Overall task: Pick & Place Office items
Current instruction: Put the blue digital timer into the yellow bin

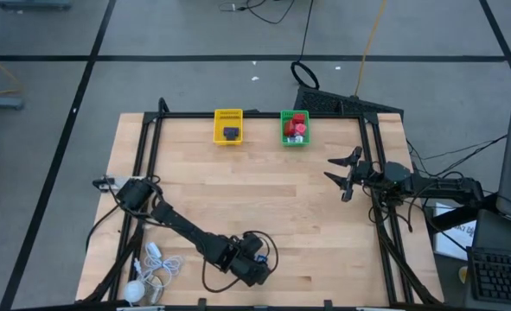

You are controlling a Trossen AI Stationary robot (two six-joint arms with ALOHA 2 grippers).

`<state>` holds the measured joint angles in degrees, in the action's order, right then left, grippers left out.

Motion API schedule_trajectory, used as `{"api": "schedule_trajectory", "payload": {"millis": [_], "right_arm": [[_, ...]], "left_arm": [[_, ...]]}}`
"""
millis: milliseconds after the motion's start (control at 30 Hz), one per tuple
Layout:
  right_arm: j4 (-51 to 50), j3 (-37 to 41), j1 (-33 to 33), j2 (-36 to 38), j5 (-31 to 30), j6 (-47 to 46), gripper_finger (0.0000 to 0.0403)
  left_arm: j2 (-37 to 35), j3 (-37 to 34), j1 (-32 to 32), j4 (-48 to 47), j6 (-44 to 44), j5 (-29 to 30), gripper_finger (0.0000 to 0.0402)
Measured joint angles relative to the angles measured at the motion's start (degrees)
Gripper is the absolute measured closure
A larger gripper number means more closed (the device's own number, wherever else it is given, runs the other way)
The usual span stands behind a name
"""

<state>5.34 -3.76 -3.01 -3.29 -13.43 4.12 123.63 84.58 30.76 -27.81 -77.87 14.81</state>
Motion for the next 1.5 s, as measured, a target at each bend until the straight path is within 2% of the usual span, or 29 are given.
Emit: {"api": "schedule_trajectory", "payload": {"millis": [300, 567, 733, 967, 1100, 1233, 1300, 1433, 1500], "right_arm": [[0.01, 0.00, -0.01, 0.02, 0.00, 0.00, 0.0197], [0.02, -0.01, 0.00, 0.02, 0.00, 0.00, 0.0196], [0.02, 0.00, 0.00, 0.02, 0.00, 0.00, 0.0197], [0.02, -0.01, -0.01, 0.02, 0.00, 0.00, 0.0196], [0.02, 0.01, 0.00, 0.02, 0.00, -0.02, 0.0196], [0.04, 0.00, -0.01, 0.02, 0.00, -0.01, 0.0199], [0.03, 0.00, -0.01, 0.01, 0.00, -0.01, 0.0199], [0.07, -0.01, -0.02, 0.02, 0.00, 0.00, 0.0195], [0.04, -0.01, 0.00, 0.00, 0.00, 0.00, 0.0195]], "left_arm": [[0.03, -0.09, -1.63, -3.09, 7.52, -2.71, 0.0067], [-0.01, -0.20, -3.73, -9.81, 12.56, -1.51, 0.0066], [-0.43, -0.17, -5.42, -16.05, 14.06, 3.65, 0.0066], [-0.42, -0.22, -8.62, -25.17, 23.54, 14.87, 0.0066], [-0.26, -0.37, -11.65, -32.22, 26.12, 18.95, 0.0066], [-2.16, -0.21, -14.67, -37.02, 25.86, 17.59, 0.0066], [-4.24, -0.40, -15.86, -37.38, 25.50, 14.02, 0.0066], [-10.04, -0.46, -18.61, -37.60, 16.37, 4.02, 0.0066], [-12.22, -0.32, -19.34, -37.28, 11.30, 1.42, 0.0066]]}}
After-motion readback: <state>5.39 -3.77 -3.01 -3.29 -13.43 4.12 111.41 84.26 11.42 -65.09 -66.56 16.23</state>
